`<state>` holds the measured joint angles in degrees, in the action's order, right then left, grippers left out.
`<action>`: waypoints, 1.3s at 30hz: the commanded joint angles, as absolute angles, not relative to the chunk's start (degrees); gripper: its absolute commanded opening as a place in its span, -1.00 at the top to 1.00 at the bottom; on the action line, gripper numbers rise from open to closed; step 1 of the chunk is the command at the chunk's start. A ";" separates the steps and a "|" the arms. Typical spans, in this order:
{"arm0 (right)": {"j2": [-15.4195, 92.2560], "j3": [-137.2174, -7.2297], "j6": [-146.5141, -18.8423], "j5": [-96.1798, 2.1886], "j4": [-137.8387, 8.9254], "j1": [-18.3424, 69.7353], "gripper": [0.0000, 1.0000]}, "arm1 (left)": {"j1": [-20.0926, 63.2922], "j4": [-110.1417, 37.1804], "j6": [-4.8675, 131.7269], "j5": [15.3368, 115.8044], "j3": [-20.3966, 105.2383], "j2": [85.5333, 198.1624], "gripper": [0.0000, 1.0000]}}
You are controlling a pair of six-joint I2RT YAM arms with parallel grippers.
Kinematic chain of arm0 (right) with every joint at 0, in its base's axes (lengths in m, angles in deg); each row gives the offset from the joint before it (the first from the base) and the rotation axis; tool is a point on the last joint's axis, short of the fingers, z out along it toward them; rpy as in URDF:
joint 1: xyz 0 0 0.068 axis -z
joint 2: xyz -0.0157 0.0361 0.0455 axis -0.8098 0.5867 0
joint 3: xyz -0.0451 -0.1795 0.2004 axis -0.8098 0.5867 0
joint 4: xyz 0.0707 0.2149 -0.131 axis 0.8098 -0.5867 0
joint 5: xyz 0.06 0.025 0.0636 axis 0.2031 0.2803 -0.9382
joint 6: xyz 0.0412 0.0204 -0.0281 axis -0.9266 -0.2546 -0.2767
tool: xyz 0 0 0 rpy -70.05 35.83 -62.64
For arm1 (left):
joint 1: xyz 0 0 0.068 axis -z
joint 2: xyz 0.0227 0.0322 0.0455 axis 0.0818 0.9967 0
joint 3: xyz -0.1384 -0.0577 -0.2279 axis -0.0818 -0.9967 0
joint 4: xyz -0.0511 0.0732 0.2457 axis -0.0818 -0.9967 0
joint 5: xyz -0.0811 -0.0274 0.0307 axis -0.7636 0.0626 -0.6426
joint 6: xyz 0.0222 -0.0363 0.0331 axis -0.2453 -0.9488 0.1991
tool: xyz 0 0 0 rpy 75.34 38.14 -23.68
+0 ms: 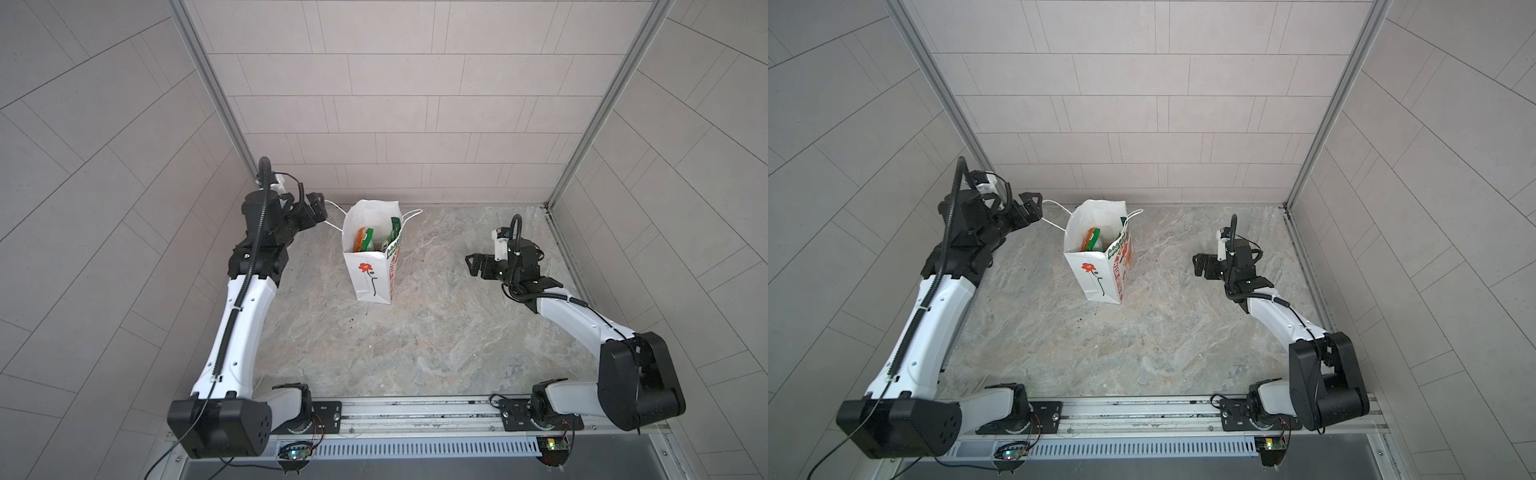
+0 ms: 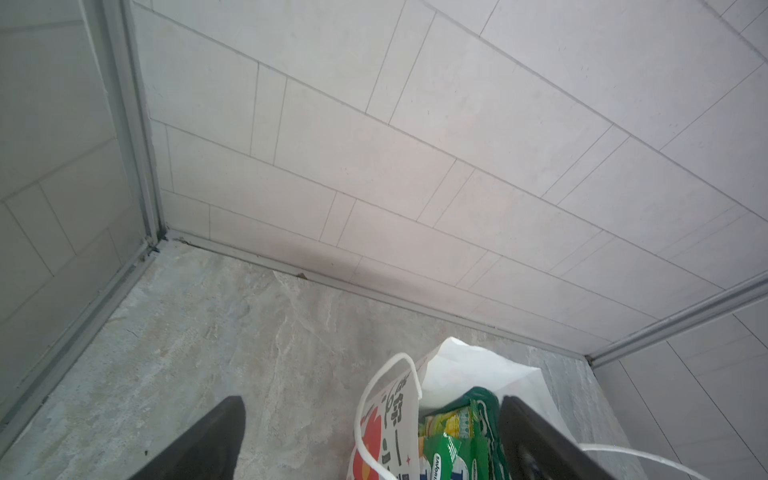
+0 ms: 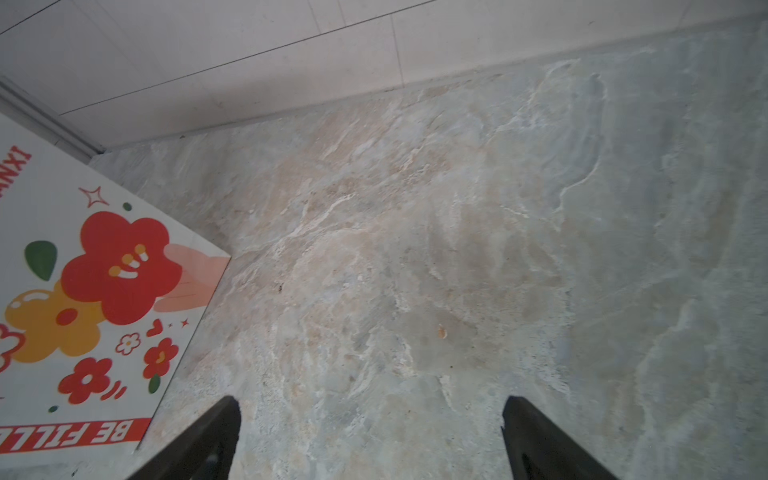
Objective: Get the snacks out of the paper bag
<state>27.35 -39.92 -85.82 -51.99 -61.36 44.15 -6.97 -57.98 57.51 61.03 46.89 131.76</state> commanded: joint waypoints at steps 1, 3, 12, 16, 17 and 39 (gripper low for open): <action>28.15 -41.33 -86.95 -55.55 -62.05 42.82 -0.99 | -9.27 -59.87 56.29 52.26 49.37 134.88 -0.83; 28.69 -41.55 -86.78 -56.05 -61.97 42.12 -0.99 | -10.18 -58.67 54.81 48.92 49.93 136.60 -0.65; 31.64 -43.51 -86.21 -56.45 -62.80 39.80 -0.99 | -11.14 -53.80 51.68 41.93 49.06 139.11 -0.42; 32.51 -44.24 -86.21 -56.88 -63.02 38.81 -0.99 | -11.46 -52.23 49.51 39.73 49.09 140.10 0.04; 32.74 -44.49 -86.18 -57.06 -63.01 38.49 -0.99 | -11.46 -51.75 49.30 39.30 49.00 140.27 0.09; 48.56 -49.33 -98.87 -57.29 -48.32 28.00 -0.99 | -10.60 -54.43 49.10 30.92 57.59 143.52 1.00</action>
